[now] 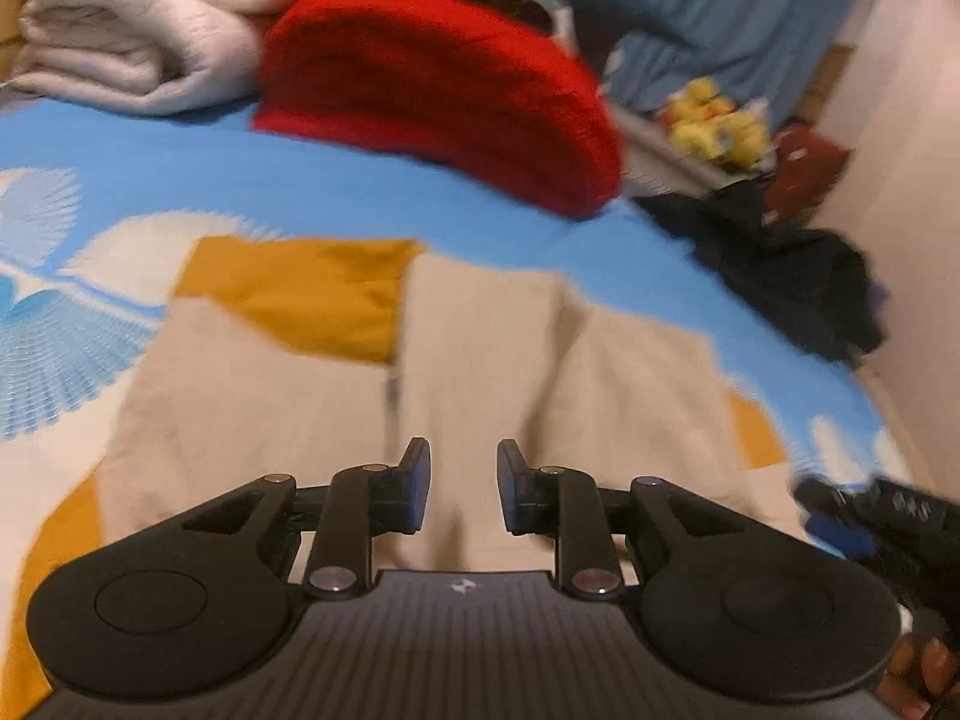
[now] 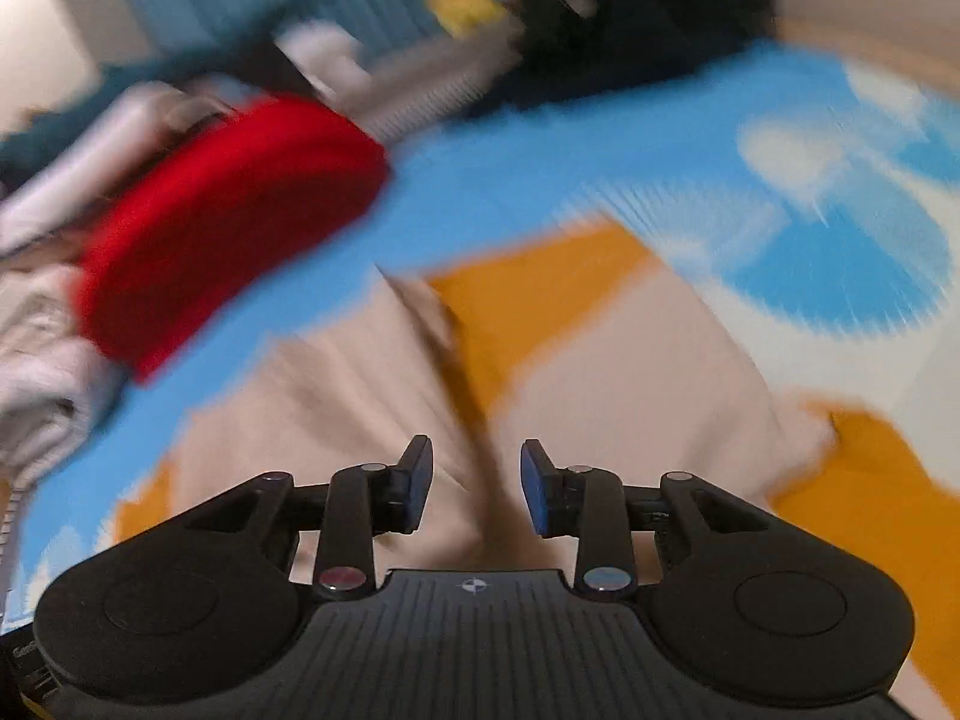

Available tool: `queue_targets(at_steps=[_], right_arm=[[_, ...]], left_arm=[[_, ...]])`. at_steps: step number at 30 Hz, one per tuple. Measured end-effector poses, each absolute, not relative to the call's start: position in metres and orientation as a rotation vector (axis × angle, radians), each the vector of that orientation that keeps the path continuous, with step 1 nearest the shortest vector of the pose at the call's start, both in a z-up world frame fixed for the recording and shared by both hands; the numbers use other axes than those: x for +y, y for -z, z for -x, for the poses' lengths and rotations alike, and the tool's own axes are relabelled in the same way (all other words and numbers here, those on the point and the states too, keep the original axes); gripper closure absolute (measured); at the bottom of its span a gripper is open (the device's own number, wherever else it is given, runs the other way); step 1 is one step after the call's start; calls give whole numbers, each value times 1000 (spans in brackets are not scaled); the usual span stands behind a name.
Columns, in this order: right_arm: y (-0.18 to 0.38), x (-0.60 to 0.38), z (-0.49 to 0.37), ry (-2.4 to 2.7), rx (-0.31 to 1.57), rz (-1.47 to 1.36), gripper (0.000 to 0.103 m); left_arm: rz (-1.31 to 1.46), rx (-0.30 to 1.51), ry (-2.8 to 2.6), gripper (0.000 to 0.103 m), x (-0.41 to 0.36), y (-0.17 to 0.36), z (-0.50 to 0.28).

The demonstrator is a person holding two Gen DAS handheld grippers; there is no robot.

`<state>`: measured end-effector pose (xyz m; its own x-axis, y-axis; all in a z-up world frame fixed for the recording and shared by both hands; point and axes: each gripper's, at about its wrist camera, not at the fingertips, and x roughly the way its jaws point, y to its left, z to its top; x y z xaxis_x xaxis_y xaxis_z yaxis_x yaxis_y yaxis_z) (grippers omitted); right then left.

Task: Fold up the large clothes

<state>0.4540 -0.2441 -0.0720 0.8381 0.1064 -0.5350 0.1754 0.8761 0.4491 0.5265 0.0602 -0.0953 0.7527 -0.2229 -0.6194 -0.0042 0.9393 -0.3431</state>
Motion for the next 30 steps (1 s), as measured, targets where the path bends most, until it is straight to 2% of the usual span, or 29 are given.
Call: queue_targets(at_steps=[3, 5, 7, 9, 13, 14, 16, 18, 19, 20, 21, 22, 24, 29, 30], right_arm=[[77, -235, -461, -165, 591, -569, 69], [104, -228, -475, -172, 778, -561, 68], [138, -227, -483, -74, 983, -495, 73], [138, -235, -479, -51, 975, -551, 75], [99, -233, -462, -82, 818, -495, 69], [99, -233, -461, -111, 803, -516, 63], [118, -240, -468, -130, 914, -591, 60], [139, -252, -471, -50, 1051, -643, 78], [137, -259, -465, -28, 1043, -668, 82], [126, -263, -462, -26, 1023, -664, 82], [109, -264, -458, -44, 978, -624, 81], [93, -261, -450, -62, 924, -578, 77], [55, -266, -434, -84, 779, -479, 71], [-24, -302, -374, -80, 415, -353, 70], [-37, -311, -360, -76, 359, -339, 70]], left_arm=[[378, 780, 193, 78, 52, 116, -530], [362, 921, 153, 81, 50, 141, -540], [326, 997, 111, 96, 52, 157, -542], [269, 973, 127, 94, 48, 144, -542], [235, 832, 209, 89, 40, 109, -536], [256, 830, 221, 87, 43, 112, -536], [273, 933, 196, 83, 43, 137, -540], [252, 1057, 140, 85, 47, 159, -541], [246, 1052, 124, 83, 48, 155, -538], [240, 1017, 126, 83, 48, 143, -536], [228, 976, 141, 83, 48, 129, -533], [210, 921, 159, 78, 49, 112, -527], [179, 812, 167, 71, 51, 82, -514], [155, 609, 158, 70, 70, 25, -457], [145, 575, 158, 66, 73, 19, -446]])
